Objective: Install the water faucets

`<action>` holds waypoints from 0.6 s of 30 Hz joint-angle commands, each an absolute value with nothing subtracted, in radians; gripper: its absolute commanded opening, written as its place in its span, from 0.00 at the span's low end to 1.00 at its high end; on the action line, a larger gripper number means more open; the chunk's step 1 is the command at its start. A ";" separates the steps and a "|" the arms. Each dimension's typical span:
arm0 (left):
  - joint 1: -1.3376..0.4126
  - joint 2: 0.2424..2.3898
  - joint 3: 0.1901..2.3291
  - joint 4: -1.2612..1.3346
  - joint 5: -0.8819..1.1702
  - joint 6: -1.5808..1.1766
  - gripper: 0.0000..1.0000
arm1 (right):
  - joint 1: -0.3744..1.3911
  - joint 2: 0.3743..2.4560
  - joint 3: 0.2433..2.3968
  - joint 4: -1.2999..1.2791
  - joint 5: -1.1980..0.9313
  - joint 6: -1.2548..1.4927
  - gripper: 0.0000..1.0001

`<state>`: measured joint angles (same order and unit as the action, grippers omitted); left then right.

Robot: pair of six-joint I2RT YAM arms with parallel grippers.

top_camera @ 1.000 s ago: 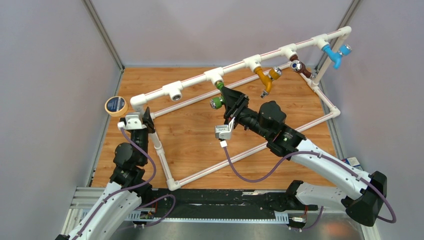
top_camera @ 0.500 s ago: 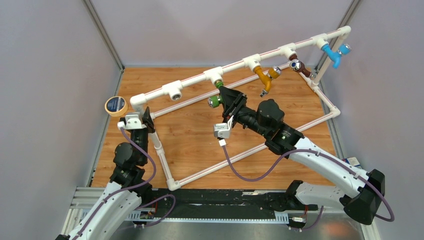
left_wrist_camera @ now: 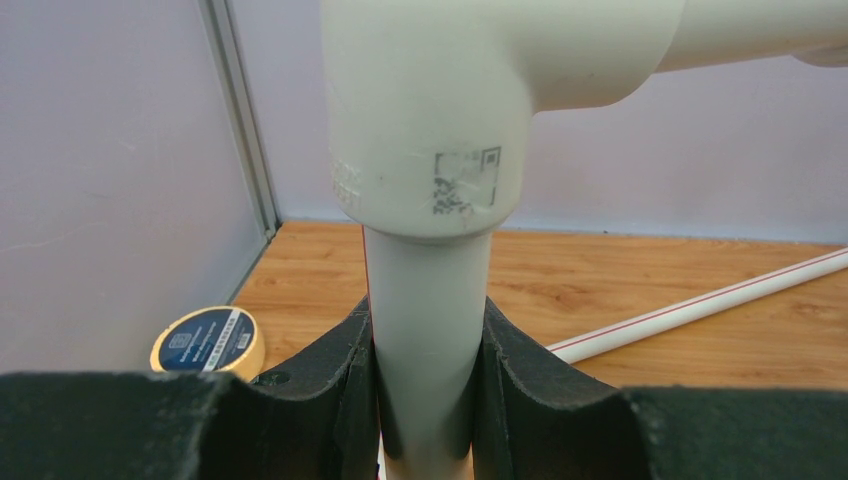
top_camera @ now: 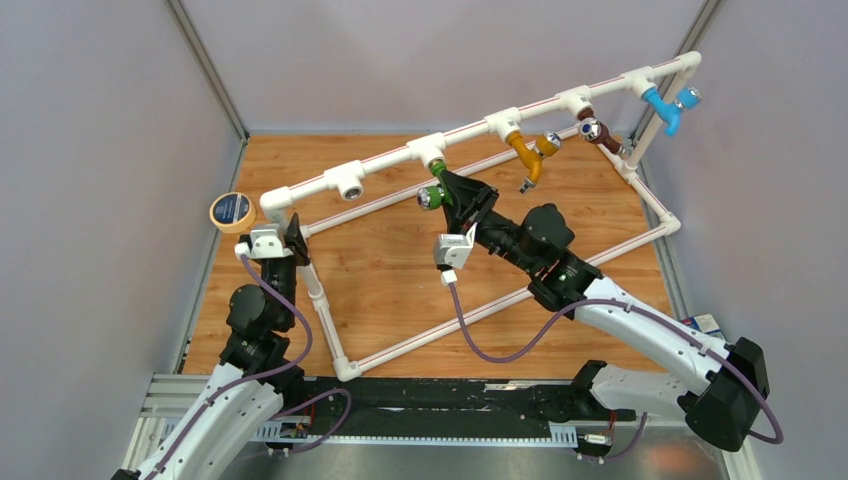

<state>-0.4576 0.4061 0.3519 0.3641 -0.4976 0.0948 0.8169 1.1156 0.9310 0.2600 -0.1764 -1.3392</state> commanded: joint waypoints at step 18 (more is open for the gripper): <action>-0.457 0.380 0.356 0.334 -0.495 0.103 0.00 | 0.862 1.241 0.784 0.689 0.218 -0.579 0.00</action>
<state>-0.4553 0.4042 0.3519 0.3641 -0.4984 0.0868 0.8803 1.1801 0.8150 0.6811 0.0196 -0.8364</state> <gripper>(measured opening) 0.379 0.313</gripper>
